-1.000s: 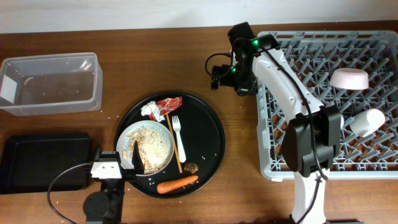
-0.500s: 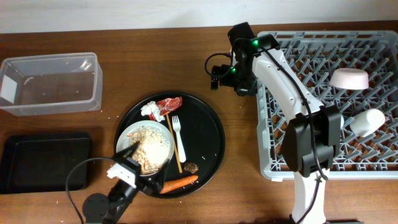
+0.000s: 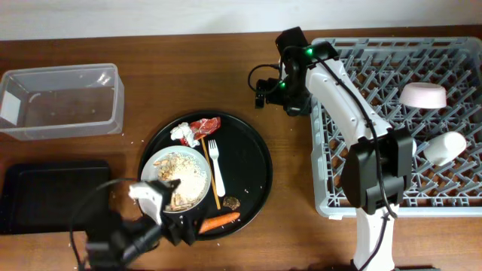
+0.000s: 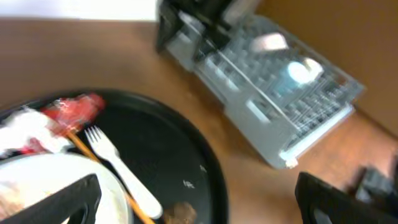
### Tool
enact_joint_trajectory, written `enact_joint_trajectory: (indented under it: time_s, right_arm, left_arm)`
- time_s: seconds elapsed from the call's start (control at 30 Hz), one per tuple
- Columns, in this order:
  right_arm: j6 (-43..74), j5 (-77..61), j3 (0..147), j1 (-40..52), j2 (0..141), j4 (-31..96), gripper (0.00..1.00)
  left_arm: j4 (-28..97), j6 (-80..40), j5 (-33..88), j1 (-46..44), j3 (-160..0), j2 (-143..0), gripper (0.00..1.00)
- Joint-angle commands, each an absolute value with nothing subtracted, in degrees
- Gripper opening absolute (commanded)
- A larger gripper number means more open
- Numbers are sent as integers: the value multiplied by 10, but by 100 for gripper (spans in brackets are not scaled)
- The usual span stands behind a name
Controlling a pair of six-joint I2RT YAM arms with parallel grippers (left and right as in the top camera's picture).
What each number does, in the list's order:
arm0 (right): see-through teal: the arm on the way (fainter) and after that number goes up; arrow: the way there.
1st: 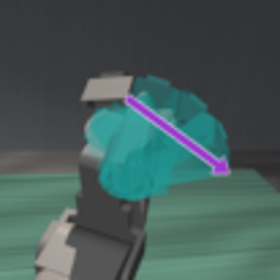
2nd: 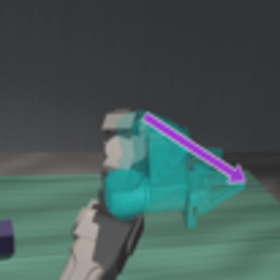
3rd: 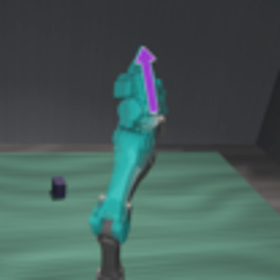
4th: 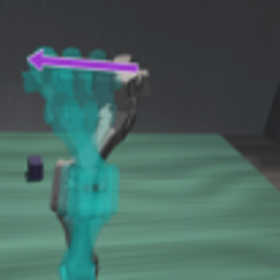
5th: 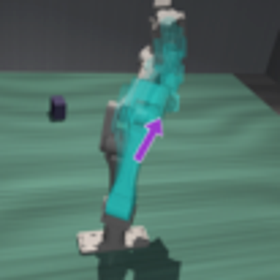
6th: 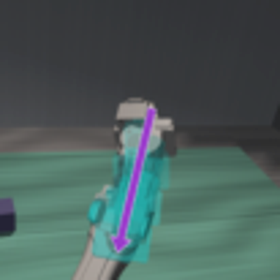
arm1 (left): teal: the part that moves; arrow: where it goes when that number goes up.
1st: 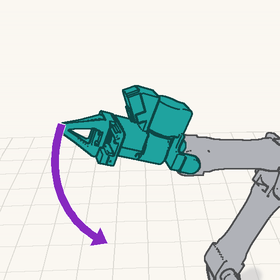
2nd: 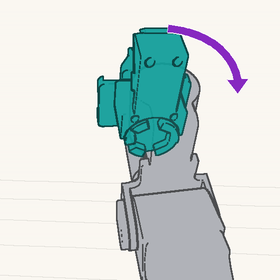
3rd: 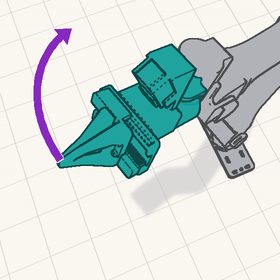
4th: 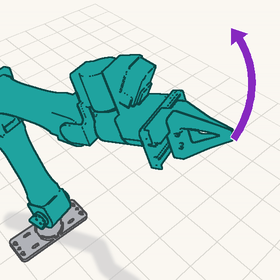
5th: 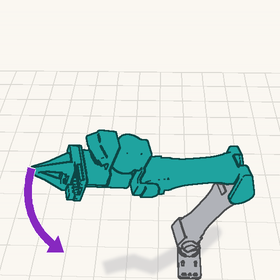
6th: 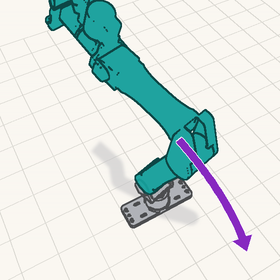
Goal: Sort waste into correct bins and load items into the dishwasher rack
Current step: 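Reach the left gripper to the rice plate and grasp its rim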
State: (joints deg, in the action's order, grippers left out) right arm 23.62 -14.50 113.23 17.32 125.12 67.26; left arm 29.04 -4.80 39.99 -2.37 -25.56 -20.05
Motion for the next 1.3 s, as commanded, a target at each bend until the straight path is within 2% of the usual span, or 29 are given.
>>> enact_joint_trajectory:
  time_s: [0.0,0.07,0.2,0.23,0.27,0.37,0.4,0.53,0.63,0.8,0.9,1.0,1.13,1.27]
  right_arm:
    - [237,-148,1140,171,1258,672,99]
    - [237,-148,1140,171,1258,672,99]
    - [237,-148,1140,171,1258,672,99]
    - [237,-148,1140,171,1258,672,99]
    - [237,-148,1140,171,1258,672,99]
    - [237,-148,1140,171,1258,672,99]
    - [237,-148,1140,171,1258,672,99]
    - [237,-148,1140,171,1258,672,99]
    - [237,-148,1140,171,1258,672,99]
    - [237,-148,1140,171,1258,672,99]
    - [237,-148,1140,171,1258,672,99]
    - [237,-148,1140,171,1258,672,99]
    - [237,-148,1140,171,1258,672,99]
    - [237,-148,1140,171,1258,672,99]
  left_arm:
    - [390,18,301,-26,-406,-350,99]
    - [444,18,309,-26,-474,-435,99]
    - [408,-7,437,-29,-496,-531,99]
    - [432,-84,329,-46,-503,-563,99]
    - [465,-98,256,-74,-514,-592,99]
    - [518,-178,90,-170,-543,-664,99]
    - [514,-236,21,-223,-545,-699,99]
    - [422,-248,19,-293,-545,-773,99]
    - [393,-248,7,-296,-545,-825,99]
    - [387,-248,-81,-296,-545,-898,98]
    - [383,-248,-122,-296,-545,-929,89]
    - [374,-248,-136,-296,-545,-951,73]
    - [364,-237,-151,-306,-545,-963,66]
    - [363,-237,-193,-330,-545,-963,64]
